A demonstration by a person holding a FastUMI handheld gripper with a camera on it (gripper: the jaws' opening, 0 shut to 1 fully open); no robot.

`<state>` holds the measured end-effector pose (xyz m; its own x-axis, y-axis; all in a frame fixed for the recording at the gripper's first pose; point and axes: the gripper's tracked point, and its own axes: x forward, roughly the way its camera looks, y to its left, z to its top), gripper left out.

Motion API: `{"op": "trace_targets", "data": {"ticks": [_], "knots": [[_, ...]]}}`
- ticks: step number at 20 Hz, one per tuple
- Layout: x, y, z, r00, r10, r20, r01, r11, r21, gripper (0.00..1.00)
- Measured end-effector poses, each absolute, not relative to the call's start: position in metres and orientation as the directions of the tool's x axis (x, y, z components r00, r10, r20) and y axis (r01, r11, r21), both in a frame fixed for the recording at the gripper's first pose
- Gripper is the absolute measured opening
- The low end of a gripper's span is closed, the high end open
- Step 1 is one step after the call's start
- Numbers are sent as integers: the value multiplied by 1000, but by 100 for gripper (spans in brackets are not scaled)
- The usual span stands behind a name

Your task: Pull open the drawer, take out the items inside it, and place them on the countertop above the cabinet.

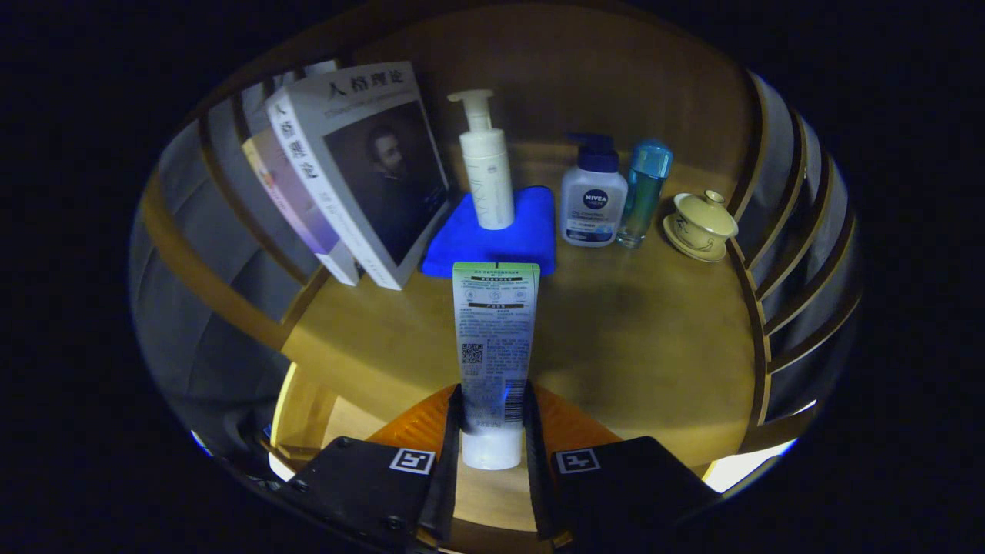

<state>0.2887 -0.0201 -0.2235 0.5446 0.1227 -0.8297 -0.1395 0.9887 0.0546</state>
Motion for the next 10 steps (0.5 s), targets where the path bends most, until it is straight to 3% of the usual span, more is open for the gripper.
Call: {"op": "trace_targets", "data": {"ticks": [6,9,10], "knots": [[310,-32,-243,523,91,-847,-58,996,71,48],[314,-29,-230,566,106,-817,-45,994,98,55],[316,-29,-222,592,106,-799,-43,994,100,64]]}}
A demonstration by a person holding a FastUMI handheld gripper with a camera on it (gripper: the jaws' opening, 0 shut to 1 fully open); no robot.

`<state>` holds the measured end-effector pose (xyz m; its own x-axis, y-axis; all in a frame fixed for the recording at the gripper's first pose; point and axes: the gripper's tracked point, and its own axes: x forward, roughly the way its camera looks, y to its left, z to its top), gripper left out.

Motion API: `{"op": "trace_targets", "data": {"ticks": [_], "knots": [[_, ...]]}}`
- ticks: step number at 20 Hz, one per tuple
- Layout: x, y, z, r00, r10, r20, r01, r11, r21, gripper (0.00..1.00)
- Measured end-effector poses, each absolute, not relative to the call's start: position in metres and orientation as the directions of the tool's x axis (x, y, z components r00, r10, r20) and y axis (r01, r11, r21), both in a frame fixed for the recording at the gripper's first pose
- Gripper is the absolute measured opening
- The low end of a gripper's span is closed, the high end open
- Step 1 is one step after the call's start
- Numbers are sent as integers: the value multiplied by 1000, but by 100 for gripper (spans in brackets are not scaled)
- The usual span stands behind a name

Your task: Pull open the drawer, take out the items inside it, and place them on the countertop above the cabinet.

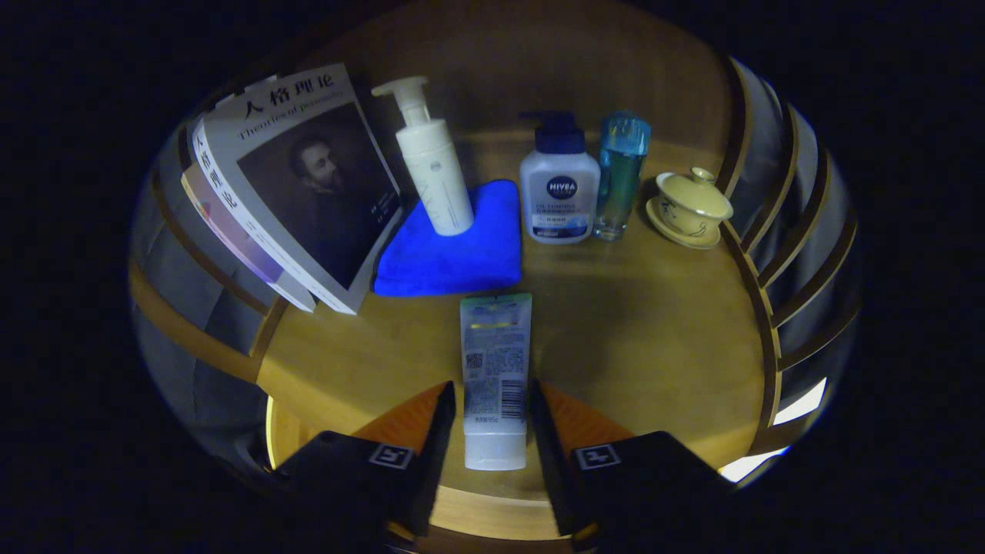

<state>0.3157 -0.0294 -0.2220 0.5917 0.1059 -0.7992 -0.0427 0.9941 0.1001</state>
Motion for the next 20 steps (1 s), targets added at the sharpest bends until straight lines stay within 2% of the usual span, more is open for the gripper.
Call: {"op": "trace_targets", "data": {"ticks": [4,8,13,20], "knots": [[301,-31,-189,694,83,-715,-59,997,58,98],[267,-17,-158,808,107,-580,-104,994,38,98],[207,3,-129,939,122,-323,-150,987,-64,98],[86,32,-125,996,87,-35,-90,991,-95,98]]}}
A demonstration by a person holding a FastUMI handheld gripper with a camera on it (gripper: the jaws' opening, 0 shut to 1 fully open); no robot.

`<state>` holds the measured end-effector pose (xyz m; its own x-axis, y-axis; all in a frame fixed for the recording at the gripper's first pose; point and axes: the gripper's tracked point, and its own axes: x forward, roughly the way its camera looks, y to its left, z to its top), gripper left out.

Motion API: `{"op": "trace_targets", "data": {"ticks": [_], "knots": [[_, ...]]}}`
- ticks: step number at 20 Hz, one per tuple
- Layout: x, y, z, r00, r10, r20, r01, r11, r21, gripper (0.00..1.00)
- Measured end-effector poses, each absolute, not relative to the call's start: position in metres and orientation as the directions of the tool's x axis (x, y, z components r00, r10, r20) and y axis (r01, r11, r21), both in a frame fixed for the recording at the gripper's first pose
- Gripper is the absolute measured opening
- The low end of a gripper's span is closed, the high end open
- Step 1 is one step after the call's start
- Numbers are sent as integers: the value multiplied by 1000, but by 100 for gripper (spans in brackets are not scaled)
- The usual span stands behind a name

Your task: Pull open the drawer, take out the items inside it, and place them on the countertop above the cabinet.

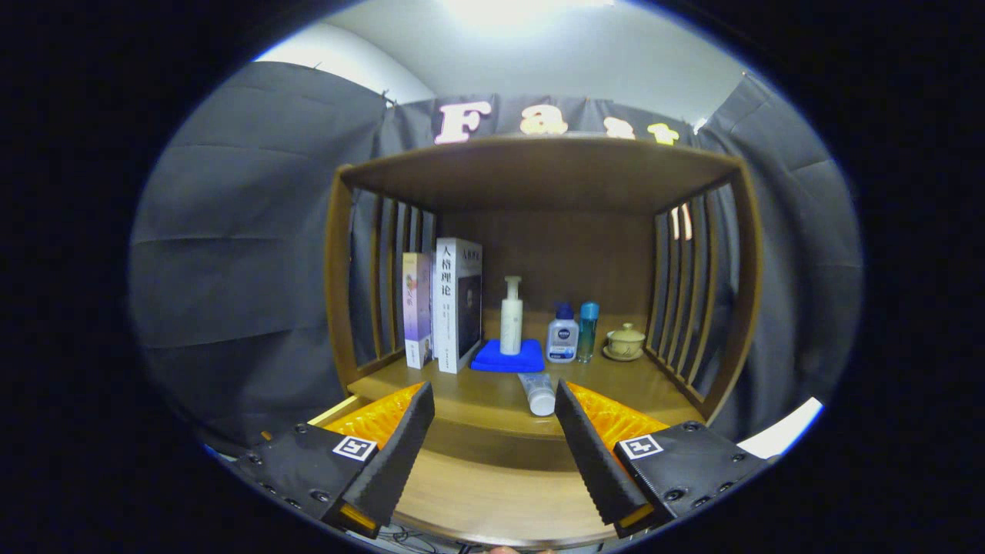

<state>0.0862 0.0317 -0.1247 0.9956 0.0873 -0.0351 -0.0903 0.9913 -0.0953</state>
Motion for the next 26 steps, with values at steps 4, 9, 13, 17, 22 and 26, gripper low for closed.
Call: {"op": "trace_targets", "data": {"ticks": [4,9,13,17,22,26], "knots": [[28,41,-142,997,68,42,-66,997,-44,98],[-14,39,-180,999,34,42,-31,997,-65,99],[-25,45,-213,999,46,-5,-47,996,-72,99],[-20,45,-245,998,32,-63,-34,999,-37,100],[-13,32,-283,991,-30,-131,27,999,-28,100],[-5,30,-299,987,-61,-146,50,996,-72,98]]}}
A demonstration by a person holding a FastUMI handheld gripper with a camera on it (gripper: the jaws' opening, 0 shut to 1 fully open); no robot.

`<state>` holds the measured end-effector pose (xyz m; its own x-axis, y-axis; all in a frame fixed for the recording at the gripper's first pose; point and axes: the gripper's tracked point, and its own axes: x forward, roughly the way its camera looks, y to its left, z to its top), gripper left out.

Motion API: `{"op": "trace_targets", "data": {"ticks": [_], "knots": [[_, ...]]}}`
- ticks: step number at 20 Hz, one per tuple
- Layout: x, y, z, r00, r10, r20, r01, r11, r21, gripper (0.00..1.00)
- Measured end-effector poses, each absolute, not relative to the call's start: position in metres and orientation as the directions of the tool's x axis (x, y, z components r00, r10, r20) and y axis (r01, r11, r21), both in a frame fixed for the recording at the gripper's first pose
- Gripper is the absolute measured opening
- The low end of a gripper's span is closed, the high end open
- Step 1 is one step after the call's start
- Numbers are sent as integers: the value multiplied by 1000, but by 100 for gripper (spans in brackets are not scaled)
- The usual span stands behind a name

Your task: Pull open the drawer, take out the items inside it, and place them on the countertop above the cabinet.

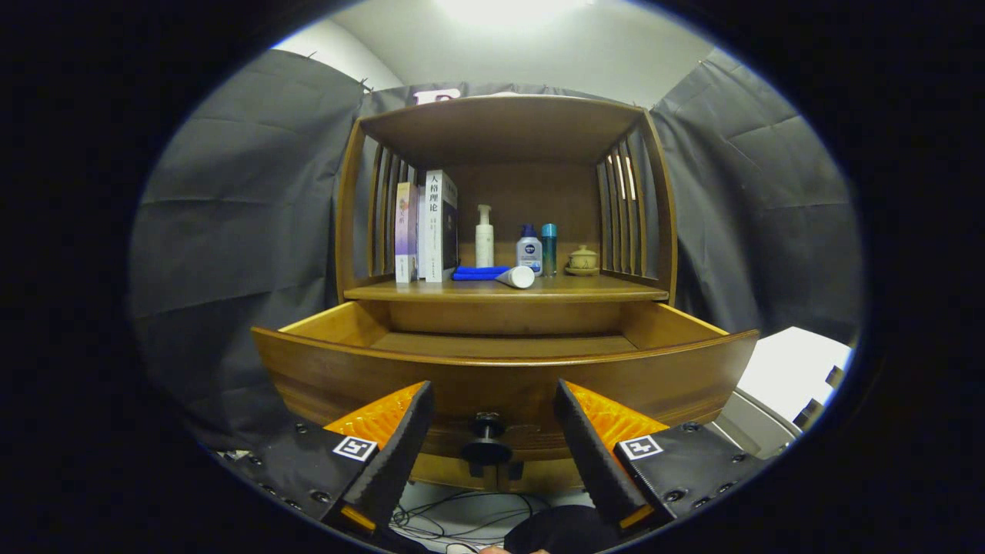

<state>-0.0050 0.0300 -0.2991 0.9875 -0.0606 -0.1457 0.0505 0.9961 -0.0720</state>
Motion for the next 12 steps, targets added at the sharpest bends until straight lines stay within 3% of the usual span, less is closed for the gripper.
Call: {"op": "trace_targets", "data": {"ticks": [12], "knots": [[13,24,-317,977,-121,-173,106,990,-96,97]]}}
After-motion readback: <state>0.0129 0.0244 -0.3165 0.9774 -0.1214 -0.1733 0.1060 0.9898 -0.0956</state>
